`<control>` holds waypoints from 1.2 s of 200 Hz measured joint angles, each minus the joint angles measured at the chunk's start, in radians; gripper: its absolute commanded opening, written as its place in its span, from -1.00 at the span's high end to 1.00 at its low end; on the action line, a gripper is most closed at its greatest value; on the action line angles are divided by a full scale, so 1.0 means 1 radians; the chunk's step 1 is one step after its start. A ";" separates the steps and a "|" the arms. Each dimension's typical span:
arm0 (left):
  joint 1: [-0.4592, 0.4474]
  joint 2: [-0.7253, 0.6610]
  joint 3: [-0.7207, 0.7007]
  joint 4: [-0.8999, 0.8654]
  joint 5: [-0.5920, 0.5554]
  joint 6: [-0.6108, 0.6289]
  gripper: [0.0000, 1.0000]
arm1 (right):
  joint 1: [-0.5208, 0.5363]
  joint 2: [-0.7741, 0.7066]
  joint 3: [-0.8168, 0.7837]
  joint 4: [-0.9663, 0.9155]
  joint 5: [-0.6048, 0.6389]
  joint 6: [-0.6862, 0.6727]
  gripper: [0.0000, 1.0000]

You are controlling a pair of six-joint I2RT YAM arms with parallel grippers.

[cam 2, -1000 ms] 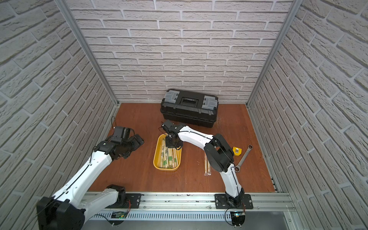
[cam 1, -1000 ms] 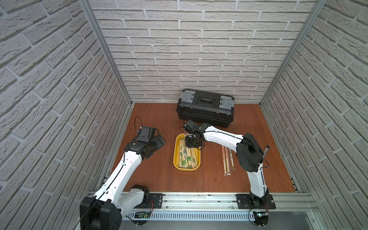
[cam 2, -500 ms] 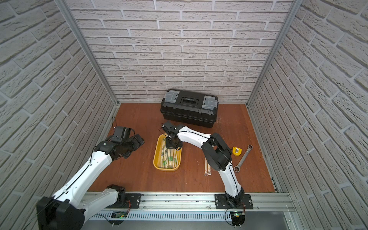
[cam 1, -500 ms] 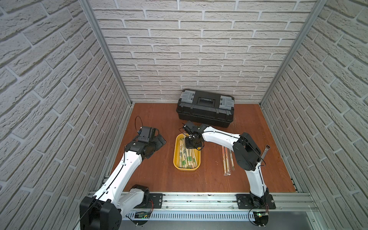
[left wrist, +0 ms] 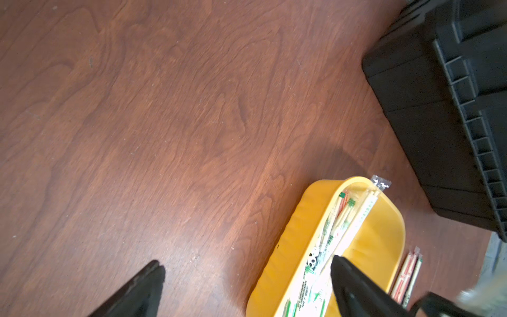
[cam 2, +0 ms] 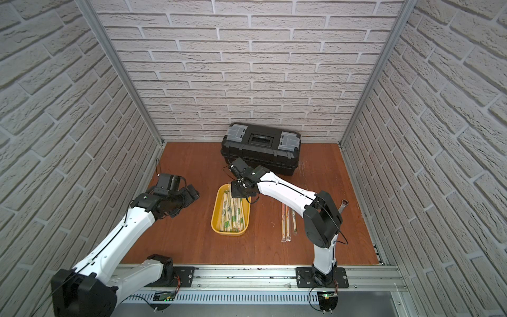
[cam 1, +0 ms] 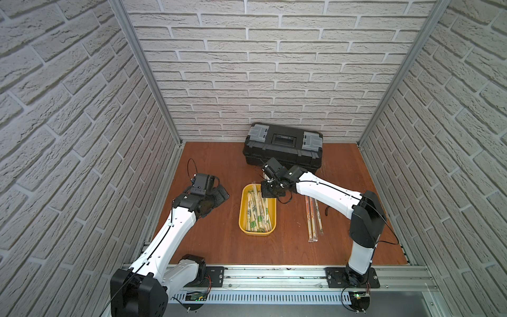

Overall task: Take the paired disposable chopsticks out of the storage box
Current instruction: Pick up the paired disposable chopsticks from the storage box, then place the paired disposable chopsticks at the center of the board.

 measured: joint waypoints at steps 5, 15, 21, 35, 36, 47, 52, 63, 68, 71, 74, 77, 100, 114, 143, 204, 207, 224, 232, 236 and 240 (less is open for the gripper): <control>-0.002 0.003 0.002 0.000 -0.001 0.007 -0.96 | -0.004 -0.018 -0.013 0.000 0.006 0.000 0.84; -0.005 0.010 0.007 -0.001 -0.002 0.018 -0.96 | -0.012 -0.052 -0.048 0.000 0.019 -0.002 0.84; -0.009 0.016 0.011 -0.001 -0.002 0.025 -0.96 | -0.018 -0.071 -0.073 0.000 0.027 -0.003 0.84; -0.020 0.032 0.016 0.000 -0.003 0.032 -0.97 | -0.032 -0.109 -0.137 -0.003 0.045 -0.003 0.84; -0.022 0.034 0.016 0.000 -0.003 0.034 -0.97 | -0.033 -0.112 -0.144 -0.002 0.049 -0.003 0.84; -0.033 0.047 0.016 -0.001 -0.005 0.039 -0.97 | -0.043 -0.137 -0.199 -0.005 0.063 -0.004 0.84; -0.039 0.054 0.016 -0.001 -0.005 0.042 -0.96 | -0.047 -0.147 -0.223 -0.006 0.071 -0.003 0.84; -0.052 0.067 0.016 -0.001 -0.008 0.043 -0.97 | -0.056 -0.166 -0.279 -0.008 0.087 -0.004 0.84; -0.057 0.072 0.016 -0.001 -0.011 0.043 -0.96 | -0.060 -0.172 -0.304 -0.008 0.095 -0.005 0.84; -0.061 0.074 0.016 -0.001 -0.011 0.043 -0.96 | -0.063 -0.175 -0.316 -0.008 0.100 -0.005 0.84; -0.065 0.076 0.016 -0.001 -0.013 0.043 -0.96 | -0.064 -0.177 -0.328 -0.008 0.104 -0.006 0.84; -0.068 0.078 0.016 0.000 -0.013 0.043 -0.96 | -0.067 -0.178 -0.339 -0.010 0.109 -0.006 0.84; -0.089 0.088 0.016 0.000 -0.018 0.042 -0.96 | -0.084 -0.180 -0.405 -0.021 0.151 -0.019 0.84; -0.099 0.097 0.016 0.000 -0.019 0.042 -0.96 | -0.094 -0.179 -0.426 -0.030 0.173 -0.029 0.83; -0.111 0.114 0.016 0.000 -0.021 0.036 -0.96 | -0.119 -0.176 -0.442 -0.028 0.202 -0.048 0.82; -0.124 0.129 0.016 0.000 -0.025 0.021 -0.96 | -0.169 -0.107 -0.454 -0.012 0.228 -0.084 0.81; -0.124 0.129 0.016 0.000 -0.025 0.021 -0.96 | -0.171 -0.106 -0.455 -0.012 0.229 -0.085 0.81; -0.125 0.132 0.016 0.000 -0.026 0.021 -0.96 | -0.179 -0.102 -0.460 -0.009 0.232 -0.090 0.78; -0.125 0.132 0.016 0.000 -0.027 0.021 -0.96 | -0.183 -0.101 -0.462 -0.006 0.232 -0.093 0.76; -0.126 0.133 0.016 0.000 -0.027 0.021 -0.96 | -0.185 -0.100 -0.462 -0.004 0.233 -0.094 0.75; -0.126 0.133 0.016 0.000 -0.027 0.021 -0.97 | -0.188 -0.098 -0.463 -0.003 0.234 -0.096 0.72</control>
